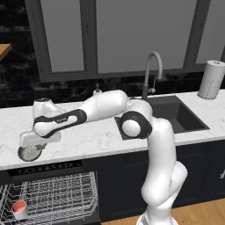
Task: Pick up the cup and bowl from the counter, place them in the dishwasher, and close the dishwasher door.
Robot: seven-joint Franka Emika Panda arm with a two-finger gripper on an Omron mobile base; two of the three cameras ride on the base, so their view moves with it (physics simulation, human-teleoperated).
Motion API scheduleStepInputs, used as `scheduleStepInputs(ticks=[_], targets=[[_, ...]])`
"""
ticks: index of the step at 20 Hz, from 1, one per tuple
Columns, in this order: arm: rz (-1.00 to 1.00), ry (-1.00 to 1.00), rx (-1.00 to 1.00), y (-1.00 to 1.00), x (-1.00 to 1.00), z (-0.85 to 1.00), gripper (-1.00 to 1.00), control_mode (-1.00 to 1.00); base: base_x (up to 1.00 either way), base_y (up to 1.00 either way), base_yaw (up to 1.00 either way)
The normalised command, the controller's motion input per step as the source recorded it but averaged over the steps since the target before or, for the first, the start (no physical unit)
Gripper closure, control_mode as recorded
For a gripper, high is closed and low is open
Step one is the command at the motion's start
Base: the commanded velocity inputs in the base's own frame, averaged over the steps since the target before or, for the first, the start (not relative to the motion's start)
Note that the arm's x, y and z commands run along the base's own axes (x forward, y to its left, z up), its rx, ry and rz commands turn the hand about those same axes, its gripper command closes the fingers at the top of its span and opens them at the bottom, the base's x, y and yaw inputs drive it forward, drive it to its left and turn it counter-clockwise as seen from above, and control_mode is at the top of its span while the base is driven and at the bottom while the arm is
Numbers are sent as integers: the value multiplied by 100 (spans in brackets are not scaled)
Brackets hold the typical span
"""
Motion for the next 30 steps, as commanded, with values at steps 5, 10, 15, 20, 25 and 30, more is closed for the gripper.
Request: scheduleStepInputs(ticks=[5, 10, 15, 20, 25, 30], targets=[[-12, -20, 5, -27, -95, -20, 100, -100, 0, 0, 0], [-27, -16, 3, -4, -69, -34, 100, -100, 0, 0, 0], [-37, -7, 0, 0, -28, -22, 100, -100, 0, 0, 0], [-32, 7, 0, 0, -2, -4, 100, -100, 0, 0, 0], [-3, 23, 0, 0, -7, 0, 100, -100, 0, 0, 0], [0, 16, 0, 0, -2, 0, 100, -100, 0, 0, 0]])
